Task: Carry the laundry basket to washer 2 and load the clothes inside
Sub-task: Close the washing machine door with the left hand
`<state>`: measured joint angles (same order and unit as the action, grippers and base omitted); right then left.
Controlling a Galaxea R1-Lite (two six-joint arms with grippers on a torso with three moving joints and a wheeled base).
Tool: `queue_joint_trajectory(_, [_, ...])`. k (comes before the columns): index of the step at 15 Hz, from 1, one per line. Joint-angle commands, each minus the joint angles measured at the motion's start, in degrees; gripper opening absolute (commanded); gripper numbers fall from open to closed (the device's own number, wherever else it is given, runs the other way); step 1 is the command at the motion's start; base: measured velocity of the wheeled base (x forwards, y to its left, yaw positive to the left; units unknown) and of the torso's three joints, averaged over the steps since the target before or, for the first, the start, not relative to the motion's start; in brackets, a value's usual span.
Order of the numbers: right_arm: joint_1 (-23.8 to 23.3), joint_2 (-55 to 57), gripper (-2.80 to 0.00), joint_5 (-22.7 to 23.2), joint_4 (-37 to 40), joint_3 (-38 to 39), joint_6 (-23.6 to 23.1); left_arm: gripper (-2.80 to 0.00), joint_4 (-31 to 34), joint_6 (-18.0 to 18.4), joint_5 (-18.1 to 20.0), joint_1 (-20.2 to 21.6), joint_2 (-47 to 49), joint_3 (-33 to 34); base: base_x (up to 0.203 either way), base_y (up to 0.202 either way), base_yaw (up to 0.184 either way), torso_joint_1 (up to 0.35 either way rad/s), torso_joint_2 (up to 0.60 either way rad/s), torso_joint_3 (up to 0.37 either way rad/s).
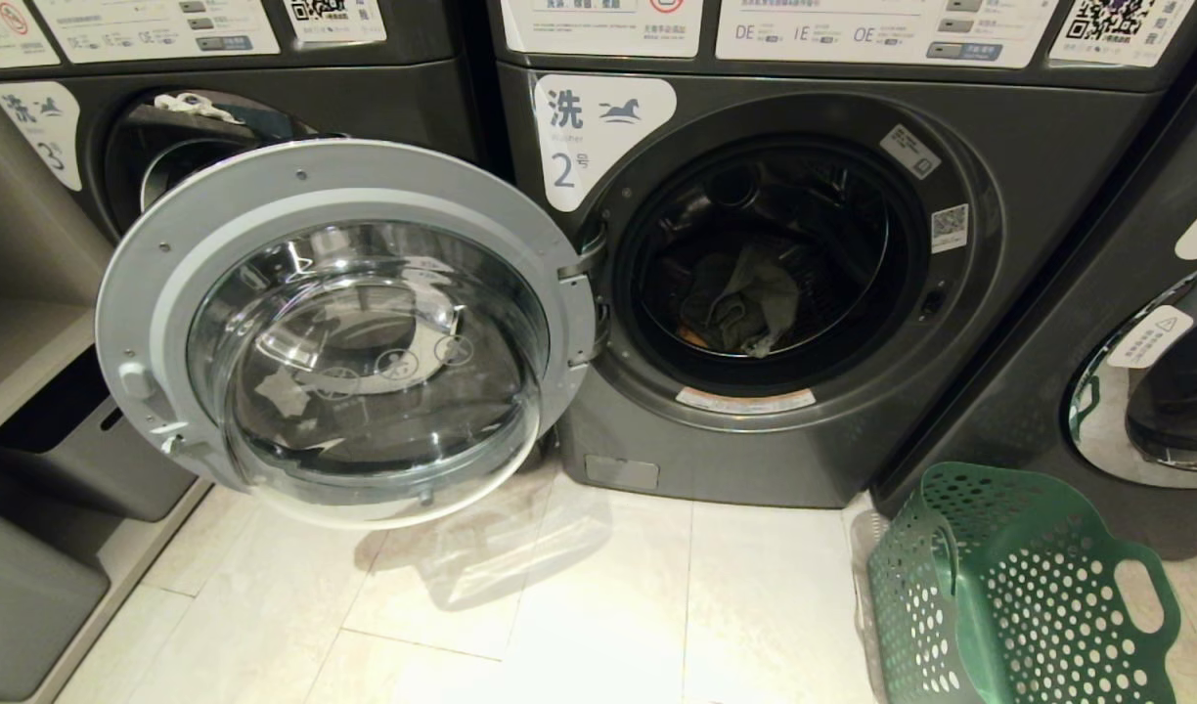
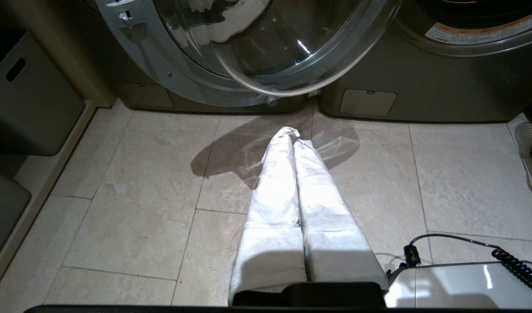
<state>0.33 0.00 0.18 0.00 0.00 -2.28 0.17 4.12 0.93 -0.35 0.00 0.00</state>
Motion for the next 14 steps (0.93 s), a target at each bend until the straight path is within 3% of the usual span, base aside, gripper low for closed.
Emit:
queue_joint_trajectory(1, [0.02,0.09,-2.80,-0.01,0.00,0.00,-0.01,-2.80,-0.47,1.55,-0.10,0.00,0.09,-0.20,0.000,0.000,0.000,0.000,0.00,0.000])
queue_joint_trajectory(3, [0.02,0.09,-2.80,-0.09,0.00,0.00,0.35,-2.80,-0.71,4.02,-0.06,0.00,0.11,-4.66,0.000,0.000,0.000,0.000,0.00,0.000])
queue_joint_trajectory(7, [0.02,0.09,-2.80,-0.09,0.00,0.00,0.35,-2.80,7.26,6.16,-0.05,0.02,7.49,-26.84,0.000,0.000,0.000,0.000,0.00,0.000])
queue_joint_trajectory(10, [0.02,0.09,-2.80,0.13,0.00,0.00,0.11,-2.80,10.35,3.95,-0.29,-0.14,24.12,-40.27,0.000,0.000,0.000,0.000,0.00,0.000])
queue_joint_trajectory(14, [0.02,0.09,-2.80,0.08,-0.09,0.00,-0.01,-2.80,11.48,1.68,-2.21,-0.05,50.18,-64.40,0.000,0.000,0.000,0.000,0.00,0.000])
